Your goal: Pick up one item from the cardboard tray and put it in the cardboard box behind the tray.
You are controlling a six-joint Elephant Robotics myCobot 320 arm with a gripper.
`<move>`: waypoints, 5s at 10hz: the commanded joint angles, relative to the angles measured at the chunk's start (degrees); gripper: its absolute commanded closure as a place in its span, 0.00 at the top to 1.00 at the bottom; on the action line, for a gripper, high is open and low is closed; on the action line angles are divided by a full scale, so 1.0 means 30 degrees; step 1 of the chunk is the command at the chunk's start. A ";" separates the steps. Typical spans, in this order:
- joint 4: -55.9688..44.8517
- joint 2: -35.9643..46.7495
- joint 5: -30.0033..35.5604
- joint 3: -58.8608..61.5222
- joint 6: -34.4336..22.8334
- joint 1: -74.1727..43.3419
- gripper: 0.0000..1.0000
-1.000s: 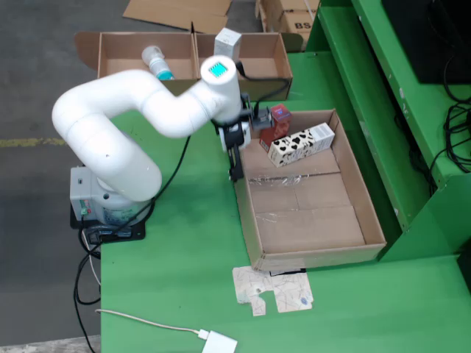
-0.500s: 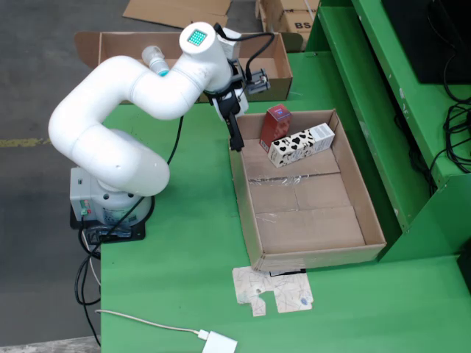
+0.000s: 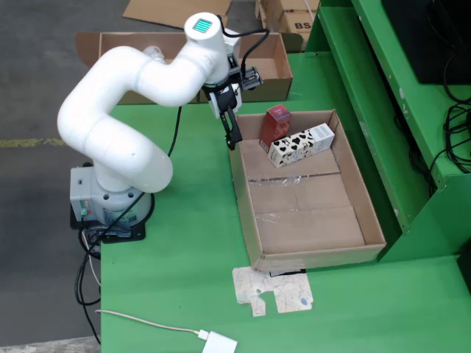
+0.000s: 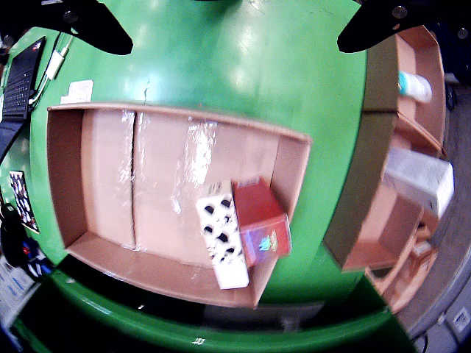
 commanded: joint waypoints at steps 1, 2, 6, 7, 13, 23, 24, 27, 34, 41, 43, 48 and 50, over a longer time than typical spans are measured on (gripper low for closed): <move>0.2367 -0.5587 0.0897 0.3768 -0.2185 -0.1817 1.00; 0.2367 -0.5587 0.0897 0.3768 -0.2185 -0.1817 1.00; 0.1195 -1.1919 0.2018 1.1085 -0.3853 -0.3915 1.00; 0.1195 -1.1919 0.2018 1.1085 -0.3853 -0.3915 1.00; -0.1505 -1.8300 0.2520 2.0122 -0.4957 -0.5136 1.00; 0.7704 -2.9575 -0.2506 3.2430 -0.5643 -0.4550 1.00; 0.7703 -2.9576 -0.2506 3.2430 -0.5643 -0.4550 1.00; 0.6269 -2.7531 -0.2539 3.2430 -0.5546 -0.3830 1.00; 0.6269 -2.7531 -0.2539 3.2430 -0.5546 -0.3830 1.00; 0.6269 -2.7531 -0.2539 3.2430 -0.5546 -0.3830 1.00; 0.6269 -2.7531 -0.2539 3.2430 -0.5546 -0.3830 1.00; 0.8642 -2.8498 -0.4373 3.2430 -0.6344 -0.3721 1.00; 0.9793 -2.8974 -0.5676 3.2430 -0.6837 -0.3574 1.00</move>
